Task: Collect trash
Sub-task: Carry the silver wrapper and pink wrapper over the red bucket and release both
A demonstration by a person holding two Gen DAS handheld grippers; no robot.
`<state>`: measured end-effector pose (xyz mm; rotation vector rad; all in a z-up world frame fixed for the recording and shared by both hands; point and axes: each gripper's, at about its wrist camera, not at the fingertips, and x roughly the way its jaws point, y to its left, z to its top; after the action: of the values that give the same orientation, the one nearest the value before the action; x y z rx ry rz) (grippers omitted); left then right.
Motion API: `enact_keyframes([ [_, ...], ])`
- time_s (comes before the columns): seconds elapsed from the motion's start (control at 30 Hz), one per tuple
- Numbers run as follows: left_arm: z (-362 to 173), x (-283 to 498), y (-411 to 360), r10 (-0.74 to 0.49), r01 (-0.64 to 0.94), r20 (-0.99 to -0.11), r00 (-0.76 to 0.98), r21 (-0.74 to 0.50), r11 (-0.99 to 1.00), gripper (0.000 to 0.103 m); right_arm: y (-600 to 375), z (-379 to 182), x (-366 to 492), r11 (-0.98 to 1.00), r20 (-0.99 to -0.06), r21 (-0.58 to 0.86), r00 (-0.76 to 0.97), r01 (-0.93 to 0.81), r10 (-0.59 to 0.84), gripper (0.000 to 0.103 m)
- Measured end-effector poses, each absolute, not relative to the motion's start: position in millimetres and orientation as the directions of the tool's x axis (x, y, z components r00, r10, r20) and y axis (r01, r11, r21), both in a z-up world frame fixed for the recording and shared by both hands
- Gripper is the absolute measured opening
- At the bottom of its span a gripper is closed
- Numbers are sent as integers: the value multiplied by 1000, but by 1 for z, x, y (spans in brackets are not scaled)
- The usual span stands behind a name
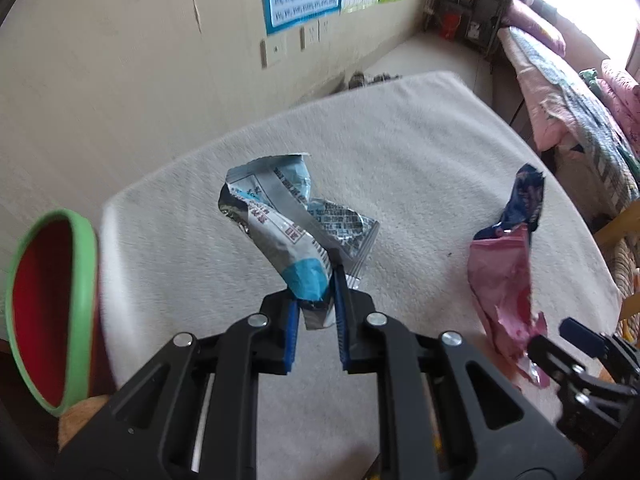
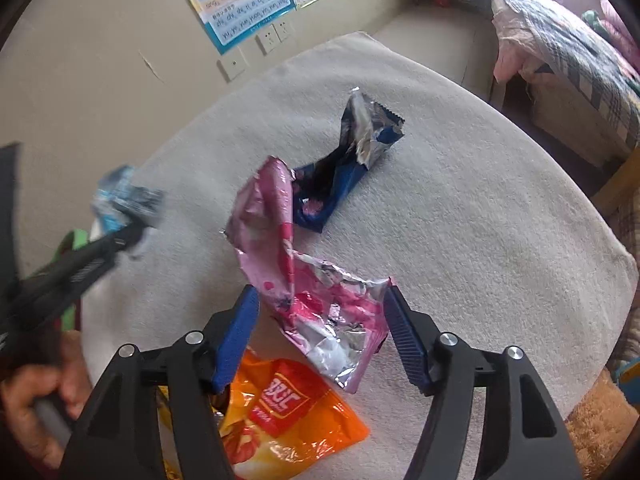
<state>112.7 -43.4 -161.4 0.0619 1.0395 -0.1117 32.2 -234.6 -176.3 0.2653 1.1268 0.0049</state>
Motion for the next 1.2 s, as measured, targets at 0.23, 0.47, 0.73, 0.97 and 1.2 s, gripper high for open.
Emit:
enact_keyframes([
  [0.23,-132,90,-35,-67,142,-815,575,19,990,15,-217,-178,33,983,-895,173,427,66,129,75],
  [0.47,-121,78,-27,-70,147,-800,596,23,989,15,-230,-184,34,969,-891,215,431,124,143,75],
  [0.73,-128,74,-23,-70,133,-814,576,9,991,15,-217,-184,39,985,-884,151,458,86,96,72],
  [0.97,-125,71,-21,-80,136,-813,577,-1,991,15,-210,-197,43,980,-901,189,406,55,151,22],
  [1.2,-118,57,-2,-69,73,-810,582,-32,997,15,-219,-172,36,955,-843,285,494,76,212,18],
])
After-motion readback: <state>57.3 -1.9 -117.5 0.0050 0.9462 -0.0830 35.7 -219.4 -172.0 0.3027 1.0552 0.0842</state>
